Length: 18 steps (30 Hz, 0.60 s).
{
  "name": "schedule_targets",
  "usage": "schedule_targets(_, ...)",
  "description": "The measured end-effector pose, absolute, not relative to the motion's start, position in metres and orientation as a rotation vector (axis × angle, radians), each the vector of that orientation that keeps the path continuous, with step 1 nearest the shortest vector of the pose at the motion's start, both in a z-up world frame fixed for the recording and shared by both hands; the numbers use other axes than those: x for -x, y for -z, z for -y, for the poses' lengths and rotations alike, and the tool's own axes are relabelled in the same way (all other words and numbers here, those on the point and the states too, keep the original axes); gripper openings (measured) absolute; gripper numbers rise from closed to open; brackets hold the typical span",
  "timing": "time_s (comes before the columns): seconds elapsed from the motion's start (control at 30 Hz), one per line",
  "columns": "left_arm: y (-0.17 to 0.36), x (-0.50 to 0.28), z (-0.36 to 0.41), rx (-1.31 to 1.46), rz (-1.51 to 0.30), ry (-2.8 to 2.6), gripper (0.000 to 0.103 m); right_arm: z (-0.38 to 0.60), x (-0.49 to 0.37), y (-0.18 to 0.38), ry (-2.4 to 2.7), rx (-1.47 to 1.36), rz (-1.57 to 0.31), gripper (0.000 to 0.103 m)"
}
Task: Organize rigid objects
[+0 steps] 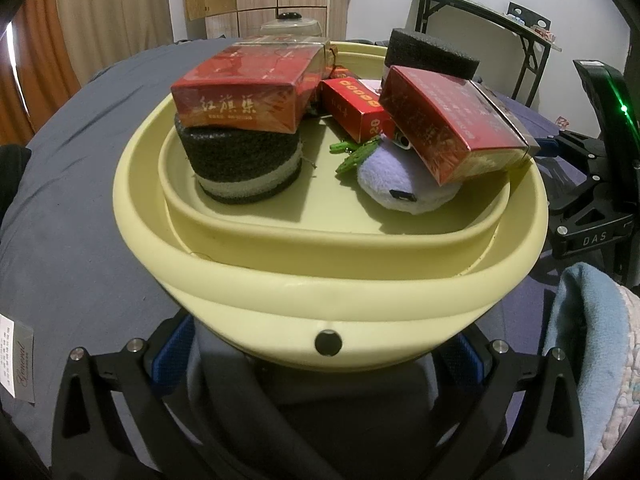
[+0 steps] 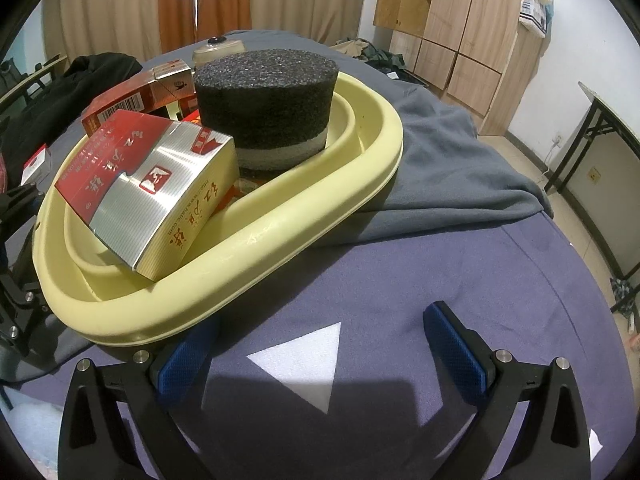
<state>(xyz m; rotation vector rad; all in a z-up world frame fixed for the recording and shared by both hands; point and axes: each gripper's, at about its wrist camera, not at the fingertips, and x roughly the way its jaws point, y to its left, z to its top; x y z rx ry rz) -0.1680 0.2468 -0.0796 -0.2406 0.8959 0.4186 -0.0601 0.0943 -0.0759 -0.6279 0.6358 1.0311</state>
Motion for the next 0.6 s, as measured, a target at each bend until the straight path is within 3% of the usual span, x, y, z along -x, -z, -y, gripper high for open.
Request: schedule_targets(0.6,0.0793,0.168,-0.2466,0.241,-0.896,-0.419,0.103,-0.0939,0.0601,0.0762,-1.031,0.63,-0.633,0.103)
